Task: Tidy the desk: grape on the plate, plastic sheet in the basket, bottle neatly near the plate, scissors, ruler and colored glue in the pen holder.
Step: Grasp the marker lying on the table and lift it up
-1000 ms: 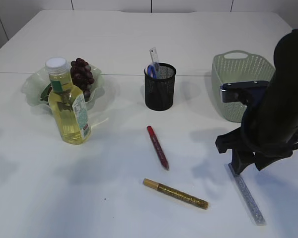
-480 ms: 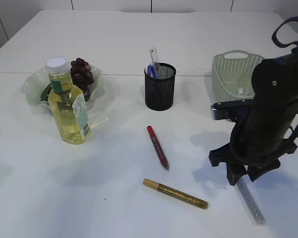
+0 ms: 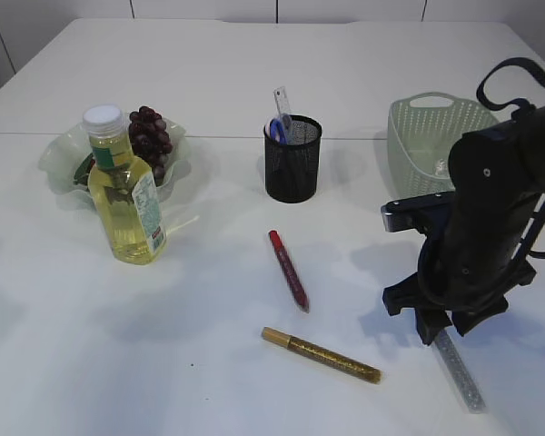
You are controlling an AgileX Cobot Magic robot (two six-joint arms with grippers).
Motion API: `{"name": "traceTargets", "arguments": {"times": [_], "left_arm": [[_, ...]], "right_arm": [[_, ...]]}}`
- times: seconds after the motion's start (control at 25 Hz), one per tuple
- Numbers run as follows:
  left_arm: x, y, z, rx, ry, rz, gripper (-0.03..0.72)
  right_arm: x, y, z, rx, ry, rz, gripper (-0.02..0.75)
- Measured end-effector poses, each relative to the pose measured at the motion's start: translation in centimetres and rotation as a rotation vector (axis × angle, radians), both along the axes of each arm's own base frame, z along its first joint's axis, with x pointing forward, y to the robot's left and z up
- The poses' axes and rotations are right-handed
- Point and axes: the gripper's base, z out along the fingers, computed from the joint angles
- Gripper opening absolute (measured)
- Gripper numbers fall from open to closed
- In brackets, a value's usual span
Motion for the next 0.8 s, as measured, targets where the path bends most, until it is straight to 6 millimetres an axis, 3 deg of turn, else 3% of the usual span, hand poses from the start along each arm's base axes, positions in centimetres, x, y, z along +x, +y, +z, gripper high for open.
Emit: {"name": "traceTargets", "arguments": {"times": [0.6, 0.8], "left_arm": [[0.0, 0.0, 0.0, 0.000, 0.000, 0.000, 0.246], [0.0, 0.0, 0.0, 0.000, 0.000, 0.000, 0.246]], "right_arm": [[0.4, 0.1, -1.8, -0.006, 0.019, 0.003, 0.361], [0.4, 0.2, -1.8, -0.001, 0.016, 0.000, 0.216]]}}
